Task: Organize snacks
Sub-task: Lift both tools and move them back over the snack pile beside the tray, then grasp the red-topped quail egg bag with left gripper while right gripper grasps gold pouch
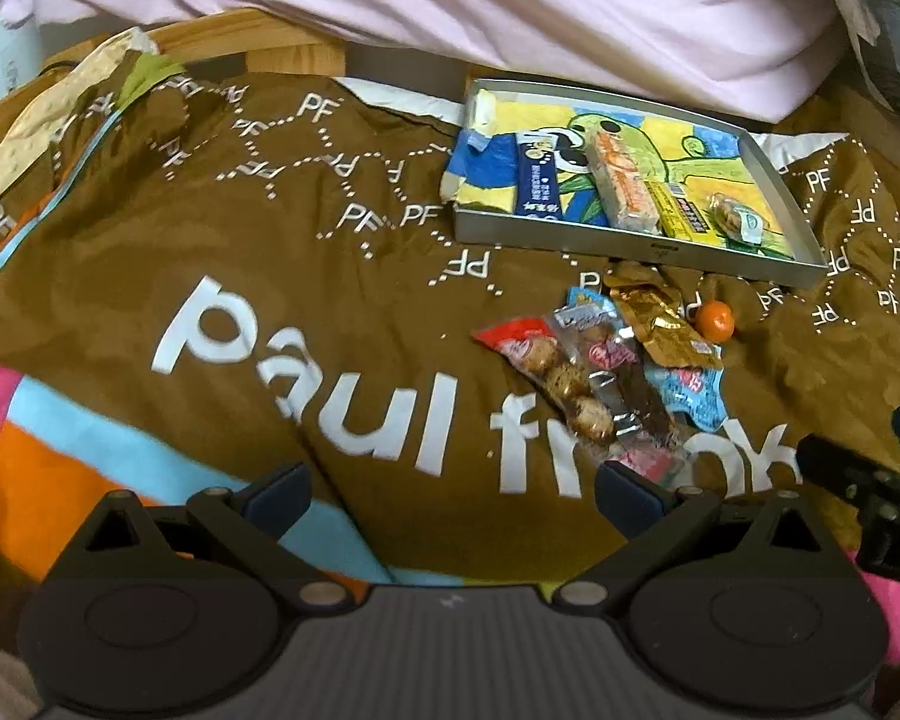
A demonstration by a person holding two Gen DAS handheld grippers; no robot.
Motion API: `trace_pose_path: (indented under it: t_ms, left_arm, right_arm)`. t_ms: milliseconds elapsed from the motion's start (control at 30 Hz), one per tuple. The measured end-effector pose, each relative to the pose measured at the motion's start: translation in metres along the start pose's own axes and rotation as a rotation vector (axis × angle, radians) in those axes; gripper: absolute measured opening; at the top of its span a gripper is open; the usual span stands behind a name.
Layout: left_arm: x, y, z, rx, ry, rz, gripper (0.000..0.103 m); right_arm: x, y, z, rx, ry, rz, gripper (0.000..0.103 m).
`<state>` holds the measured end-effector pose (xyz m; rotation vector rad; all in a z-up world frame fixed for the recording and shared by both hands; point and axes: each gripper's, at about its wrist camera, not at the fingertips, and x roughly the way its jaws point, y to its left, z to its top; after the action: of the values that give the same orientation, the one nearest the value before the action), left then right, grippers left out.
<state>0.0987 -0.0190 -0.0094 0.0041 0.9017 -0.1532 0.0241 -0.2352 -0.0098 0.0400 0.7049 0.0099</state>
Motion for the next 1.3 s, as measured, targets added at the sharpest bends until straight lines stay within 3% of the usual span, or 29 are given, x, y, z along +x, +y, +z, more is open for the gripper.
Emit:
trace_pose_path:
  t_ms: [333,533,733,1000,1300]
  left_arm:
    - [0.044,-0.015,0.018,0.115,0.095,-0.043,0.102]
    - [0.065,-0.018,0.019,0.109,0.143,-0.081,0.103]
    - [0.087,-0.024,0.025,0.109,0.122,-0.069,0.102]
    - [0.094,-0.036,0.023,0.135,0.086,-0.087,0.102]
    - [0.093,-0.032,0.021,0.067,0.083,-0.146,0.086]
  right_arm:
    - [0.028,0.001,0.012,-0.106,0.059,0.050,0.102]
    - [0.048,-0.004,0.020,-0.187,0.052,0.079,0.102]
    - [0.081,-0.020,0.038,-0.203,-0.044,0.137,0.102]
    - [0.115,-0.027,0.051,-0.066,0.019,0.278,0.092]
    - [0.148,-0.007,0.054,-0.106,0.080,0.216,0.086]
